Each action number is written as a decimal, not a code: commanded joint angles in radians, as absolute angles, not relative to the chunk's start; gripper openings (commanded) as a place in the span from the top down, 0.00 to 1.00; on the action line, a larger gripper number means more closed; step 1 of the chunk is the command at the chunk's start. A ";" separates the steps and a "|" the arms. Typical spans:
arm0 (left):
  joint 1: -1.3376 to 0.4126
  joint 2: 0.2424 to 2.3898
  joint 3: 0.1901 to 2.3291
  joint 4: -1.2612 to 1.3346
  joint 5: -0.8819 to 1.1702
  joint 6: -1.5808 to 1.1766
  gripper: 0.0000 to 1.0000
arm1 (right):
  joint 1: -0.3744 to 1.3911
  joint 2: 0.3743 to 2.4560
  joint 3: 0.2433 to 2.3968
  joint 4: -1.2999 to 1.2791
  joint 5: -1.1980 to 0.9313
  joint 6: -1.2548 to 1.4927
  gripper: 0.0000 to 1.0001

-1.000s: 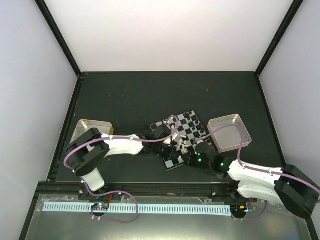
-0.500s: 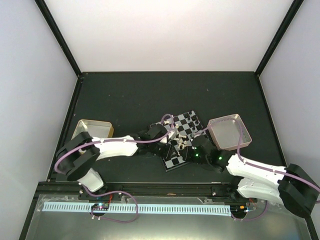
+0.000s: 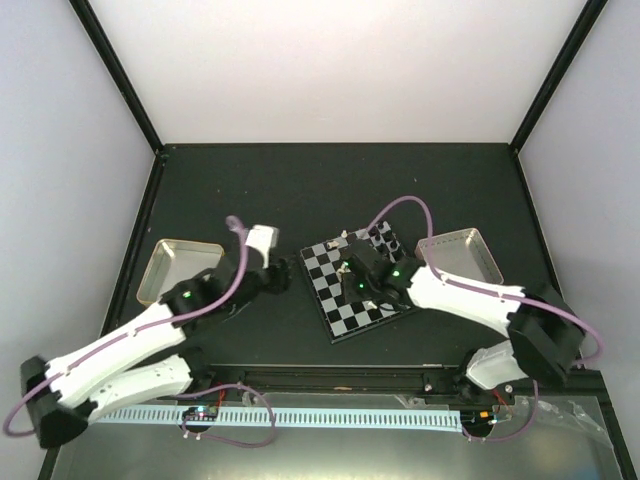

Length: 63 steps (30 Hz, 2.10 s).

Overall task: Set up the chess pieces on the board
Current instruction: Pick up the chess piece from the chessboard, then place the chess piece on the chessboard.

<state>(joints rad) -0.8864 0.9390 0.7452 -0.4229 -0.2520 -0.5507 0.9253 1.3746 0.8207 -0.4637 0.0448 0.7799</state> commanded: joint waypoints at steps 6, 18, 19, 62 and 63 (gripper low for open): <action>-0.875 0.537 0.732 -0.648 -0.489 -0.518 0.28 | 0.936 1.698 1.193 -0.625 0.191 0.622 0.99; -0.873 0.413 0.706 -0.719 -0.500 -0.524 0.23 | 0.936 1.951 1.482 -0.719 0.204 0.594 0.99; -0.873 0.412 0.707 -0.720 -0.497 -0.523 0.23 | 0.936 1.964 1.497 -0.725 0.204 0.594 0.99; -0.873 0.426 0.700 -0.736 -0.453 -0.534 0.22 | 0.940 2.042 1.631 -0.741 0.187 0.596 0.64; -0.873 0.432 0.700 -0.732 -0.446 -0.534 0.22 | 0.939 2.016 1.610 -0.725 0.187 0.601 0.63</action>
